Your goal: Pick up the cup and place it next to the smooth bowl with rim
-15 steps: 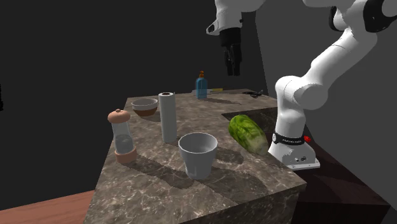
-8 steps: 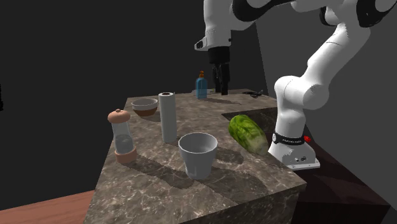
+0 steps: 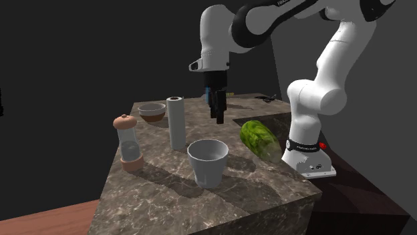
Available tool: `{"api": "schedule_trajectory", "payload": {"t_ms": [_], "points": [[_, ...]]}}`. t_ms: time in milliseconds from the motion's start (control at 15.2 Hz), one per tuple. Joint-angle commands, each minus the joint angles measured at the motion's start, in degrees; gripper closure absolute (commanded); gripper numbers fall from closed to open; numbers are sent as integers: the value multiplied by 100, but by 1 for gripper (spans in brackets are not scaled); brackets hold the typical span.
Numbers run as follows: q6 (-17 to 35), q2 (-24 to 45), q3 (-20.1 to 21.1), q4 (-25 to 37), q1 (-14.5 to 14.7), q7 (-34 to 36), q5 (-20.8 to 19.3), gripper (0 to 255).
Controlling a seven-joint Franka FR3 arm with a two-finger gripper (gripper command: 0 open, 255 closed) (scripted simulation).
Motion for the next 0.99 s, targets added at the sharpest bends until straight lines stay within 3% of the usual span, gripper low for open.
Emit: {"api": "schedule_trajectory", "payload": {"t_ms": [0, 198, 726, 924], "points": [[448, 372, 116, 45, 84, -12, 80, 0], [1037, 961, 272, 200, 191, -28, 153, 0], [1757, 1447, 379, -6, 263, -60, 240, 0], [1757, 1446, 379, -6, 263, -60, 240, 0]]}}
